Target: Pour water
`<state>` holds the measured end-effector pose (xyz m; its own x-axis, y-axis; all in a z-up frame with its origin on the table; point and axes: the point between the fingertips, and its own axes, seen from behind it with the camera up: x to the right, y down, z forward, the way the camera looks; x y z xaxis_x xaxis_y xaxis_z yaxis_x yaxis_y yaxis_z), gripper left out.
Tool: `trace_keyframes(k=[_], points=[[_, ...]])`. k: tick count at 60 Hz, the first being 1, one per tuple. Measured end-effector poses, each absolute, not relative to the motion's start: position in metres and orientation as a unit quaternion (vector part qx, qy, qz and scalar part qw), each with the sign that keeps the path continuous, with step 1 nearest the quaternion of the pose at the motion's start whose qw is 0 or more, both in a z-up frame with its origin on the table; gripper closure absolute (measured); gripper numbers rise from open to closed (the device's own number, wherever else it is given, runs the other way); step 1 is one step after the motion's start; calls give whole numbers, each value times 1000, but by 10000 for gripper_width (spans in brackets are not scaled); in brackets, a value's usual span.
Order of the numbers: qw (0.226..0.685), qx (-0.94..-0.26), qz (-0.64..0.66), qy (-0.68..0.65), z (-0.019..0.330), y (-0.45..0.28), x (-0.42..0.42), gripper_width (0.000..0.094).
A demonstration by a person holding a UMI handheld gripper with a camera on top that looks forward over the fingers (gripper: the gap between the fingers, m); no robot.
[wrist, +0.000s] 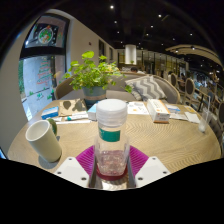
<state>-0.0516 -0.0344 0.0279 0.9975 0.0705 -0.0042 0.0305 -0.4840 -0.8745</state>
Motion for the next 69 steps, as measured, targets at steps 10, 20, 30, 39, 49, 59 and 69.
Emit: trace_keyframes(k=[10, 20, 30, 39, 49, 59, 69], points=[[473, -881, 26, -15, 25, -45, -50, 160], [450, -893, 7, 9, 63, -81, -38, 76], [433, -900, 3, 36, 125, -147, -40, 80], [420, -906, -1, 56, 167, -209, -45, 81], [419, -906, -23, 59, 188, -253, -43, 83], [412, -909, -26, 49, 193, -269, -40, 83], [421, -905, -42, 39, 200, -270, -36, 79]])
